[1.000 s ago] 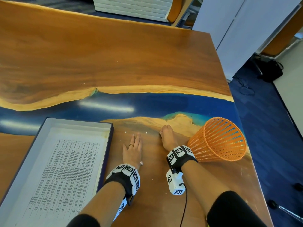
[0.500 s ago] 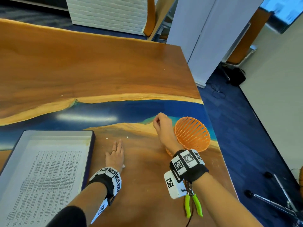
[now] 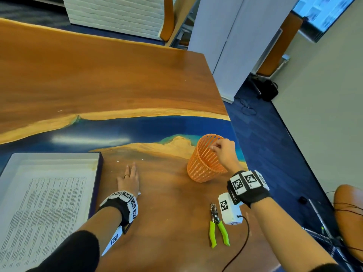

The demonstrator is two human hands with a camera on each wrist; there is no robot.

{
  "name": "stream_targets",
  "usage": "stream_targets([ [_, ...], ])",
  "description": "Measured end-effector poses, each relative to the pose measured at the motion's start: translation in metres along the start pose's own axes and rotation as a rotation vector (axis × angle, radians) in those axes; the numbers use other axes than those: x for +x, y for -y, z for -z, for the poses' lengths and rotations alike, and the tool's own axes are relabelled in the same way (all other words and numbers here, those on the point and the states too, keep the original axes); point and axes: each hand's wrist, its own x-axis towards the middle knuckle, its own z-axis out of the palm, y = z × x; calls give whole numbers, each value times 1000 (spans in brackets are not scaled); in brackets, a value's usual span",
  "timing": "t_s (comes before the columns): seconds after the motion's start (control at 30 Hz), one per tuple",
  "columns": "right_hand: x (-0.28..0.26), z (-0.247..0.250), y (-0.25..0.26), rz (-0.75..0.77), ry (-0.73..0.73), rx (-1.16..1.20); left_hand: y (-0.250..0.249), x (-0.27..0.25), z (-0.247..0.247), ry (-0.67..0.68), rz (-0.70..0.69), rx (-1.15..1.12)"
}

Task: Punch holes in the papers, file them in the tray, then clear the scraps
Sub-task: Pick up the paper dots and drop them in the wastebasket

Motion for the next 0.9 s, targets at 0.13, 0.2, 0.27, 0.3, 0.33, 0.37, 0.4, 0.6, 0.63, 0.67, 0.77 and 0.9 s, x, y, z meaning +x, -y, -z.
stream_targets([
  [0.13,-5,2,9,22,-67,-31,2,0,-2,-25,-7,-21],
  [0.2,-12,4,25,53,-157,5,4,0,-2,-32,-12,-24],
  [0.27,-17,-1,47,137,-240,56,5,0,-1,-30,-16,-26],
  [0.3,-18,-5,59,198,-264,79,5,0,-1,-30,-18,-30],
  [0.33,-16,-14,71,260,-268,100,5,-1,-1,-32,-16,-37],
  [0.37,-15,-25,83,312,-256,120,5,-1,0,-34,-13,-46],
  [0.4,-12,-37,94,349,-228,142,5,-2,0,-37,-9,-54],
  [0.6,-9,-137,124,355,79,135,6,0,-3,-34,3,-111],
  [0.63,-9,-152,121,328,126,116,5,0,-5,-37,1,-127],
  [0.67,-9,-165,116,293,165,102,5,0,-6,-43,0,-143],
  [0.77,-7,-203,100,162,243,76,6,2,-12,-63,-2,-186],
  [0.9,-3,-228,93,74,247,114,8,6,-16,-63,-7,-241],
])
